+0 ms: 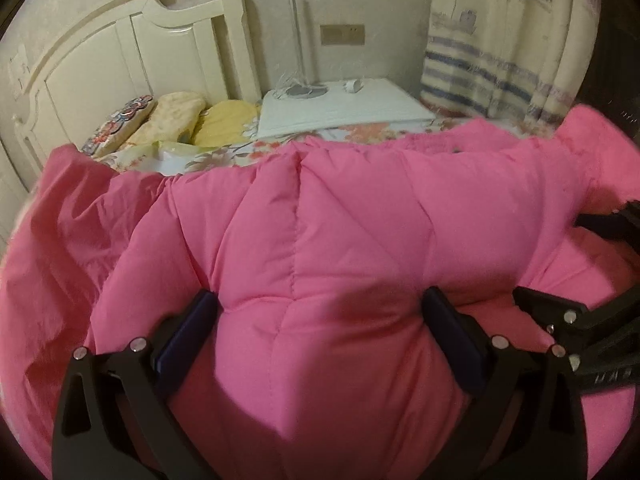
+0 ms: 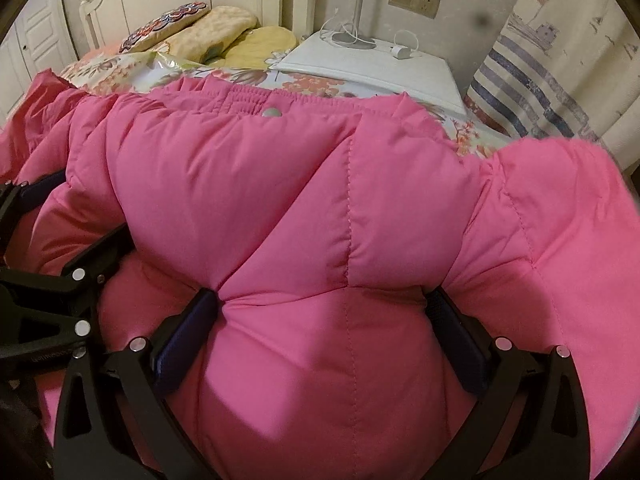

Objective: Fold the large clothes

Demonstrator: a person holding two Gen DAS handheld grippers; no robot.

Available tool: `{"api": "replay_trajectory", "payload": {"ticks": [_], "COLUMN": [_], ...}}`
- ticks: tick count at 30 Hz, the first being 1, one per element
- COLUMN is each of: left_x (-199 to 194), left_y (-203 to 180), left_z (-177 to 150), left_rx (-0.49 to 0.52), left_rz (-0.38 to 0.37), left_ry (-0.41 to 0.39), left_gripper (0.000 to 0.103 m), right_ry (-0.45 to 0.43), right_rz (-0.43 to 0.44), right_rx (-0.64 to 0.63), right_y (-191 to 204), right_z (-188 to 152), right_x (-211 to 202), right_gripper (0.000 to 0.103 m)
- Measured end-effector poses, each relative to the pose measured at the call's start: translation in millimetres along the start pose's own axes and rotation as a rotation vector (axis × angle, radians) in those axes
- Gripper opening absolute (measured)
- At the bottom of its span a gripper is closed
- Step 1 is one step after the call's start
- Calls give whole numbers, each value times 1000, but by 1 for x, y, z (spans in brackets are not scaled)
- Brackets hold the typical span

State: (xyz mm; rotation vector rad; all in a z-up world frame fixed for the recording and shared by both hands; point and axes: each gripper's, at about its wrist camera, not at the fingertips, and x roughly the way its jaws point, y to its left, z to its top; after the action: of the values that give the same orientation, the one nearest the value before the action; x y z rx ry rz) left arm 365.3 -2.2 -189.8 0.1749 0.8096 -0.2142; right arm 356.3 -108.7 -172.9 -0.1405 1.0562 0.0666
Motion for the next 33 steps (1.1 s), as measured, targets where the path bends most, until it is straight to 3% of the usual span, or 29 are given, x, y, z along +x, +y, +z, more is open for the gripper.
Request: {"api": "replay_trajectory", "payload": {"ticks": [2,6,8,9,11,14,16,24,30,32,33], "left_x": [-3,-4,-5,-5,-6,-7,-7,-7,-9,-9,-9], "left_y": [3,6,5,5,6,8,12,13,14,14,14], "left_z": [-2,-2,-2,-2,-3,-3,-3,-1,-1,-2,-2], "left_rx": [-11,-29,-32,-33,-36,-46,-57,-69,-69,-68,-69], "left_rz": [-23,-50,-54,-56,-60,-78,-85,-96,-108,-111,-110], "left_ry": [-19,-30,-32,-34,-36,-44,-44,-45,-49,-50,-50], "left_gripper": [101,101,101,101,101,101,101,101,101,101,101], "right_ry": [28,-151,-198,-202,-169,-29,-21,36,64,87,63], "right_rz": [-32,-189,-259,-253,-150,-91,-19,117,77,-20,-120], "right_rx": [-21,60,116,149,216,204,253,327,324,306,296], "right_y": [-4,-38,-65,-82,-114,-127,-135,-151,-145,-138,-129], "right_z": [9,9,11,13,18,12,16,16,18,26,30], "right_x": [-12,-62,-73,-73,-54,9,22,41,38,30,16], "right_gripper": [98,98,99,99,99,99,99,99,99,99,99]}}
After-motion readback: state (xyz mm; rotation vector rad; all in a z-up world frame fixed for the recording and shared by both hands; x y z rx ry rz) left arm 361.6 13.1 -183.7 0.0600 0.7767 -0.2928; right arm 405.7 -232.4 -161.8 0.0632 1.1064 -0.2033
